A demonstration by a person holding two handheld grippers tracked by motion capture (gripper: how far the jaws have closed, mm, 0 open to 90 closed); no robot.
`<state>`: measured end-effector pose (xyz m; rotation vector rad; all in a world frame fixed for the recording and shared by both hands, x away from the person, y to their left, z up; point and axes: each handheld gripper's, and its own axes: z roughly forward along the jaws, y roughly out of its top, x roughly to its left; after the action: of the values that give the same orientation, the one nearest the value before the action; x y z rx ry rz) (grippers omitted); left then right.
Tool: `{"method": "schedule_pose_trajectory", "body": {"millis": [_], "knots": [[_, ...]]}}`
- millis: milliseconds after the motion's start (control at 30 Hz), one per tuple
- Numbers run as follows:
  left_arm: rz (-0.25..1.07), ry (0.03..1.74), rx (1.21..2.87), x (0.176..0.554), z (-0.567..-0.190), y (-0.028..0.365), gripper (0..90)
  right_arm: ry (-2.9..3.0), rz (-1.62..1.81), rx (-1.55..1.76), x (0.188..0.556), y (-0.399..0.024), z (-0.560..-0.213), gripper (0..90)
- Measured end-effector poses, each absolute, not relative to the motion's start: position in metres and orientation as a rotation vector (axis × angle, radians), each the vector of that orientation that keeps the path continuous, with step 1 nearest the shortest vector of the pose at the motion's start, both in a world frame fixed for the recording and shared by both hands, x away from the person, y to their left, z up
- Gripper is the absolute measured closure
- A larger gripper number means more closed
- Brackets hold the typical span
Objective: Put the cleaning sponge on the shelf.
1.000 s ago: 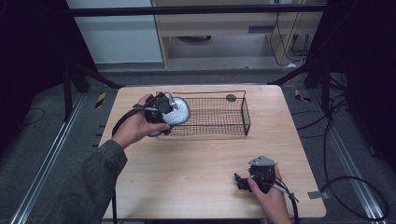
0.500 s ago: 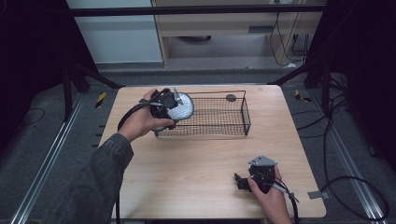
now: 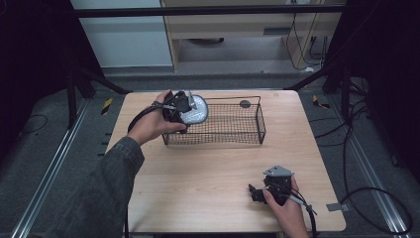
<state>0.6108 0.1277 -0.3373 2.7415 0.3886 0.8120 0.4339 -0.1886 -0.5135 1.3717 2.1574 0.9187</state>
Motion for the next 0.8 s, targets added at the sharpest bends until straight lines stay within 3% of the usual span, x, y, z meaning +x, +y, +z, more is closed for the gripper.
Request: {"method": "schedule_pose_trajectory", "body": {"millis": [800], "knots": [[0.817, 0.328, 2.733, 0.637, -0.356, 0.119, 9.1, 2.155, 0.915, 1.365, 0.433, -0.189, -0.514, 0.5]]}}
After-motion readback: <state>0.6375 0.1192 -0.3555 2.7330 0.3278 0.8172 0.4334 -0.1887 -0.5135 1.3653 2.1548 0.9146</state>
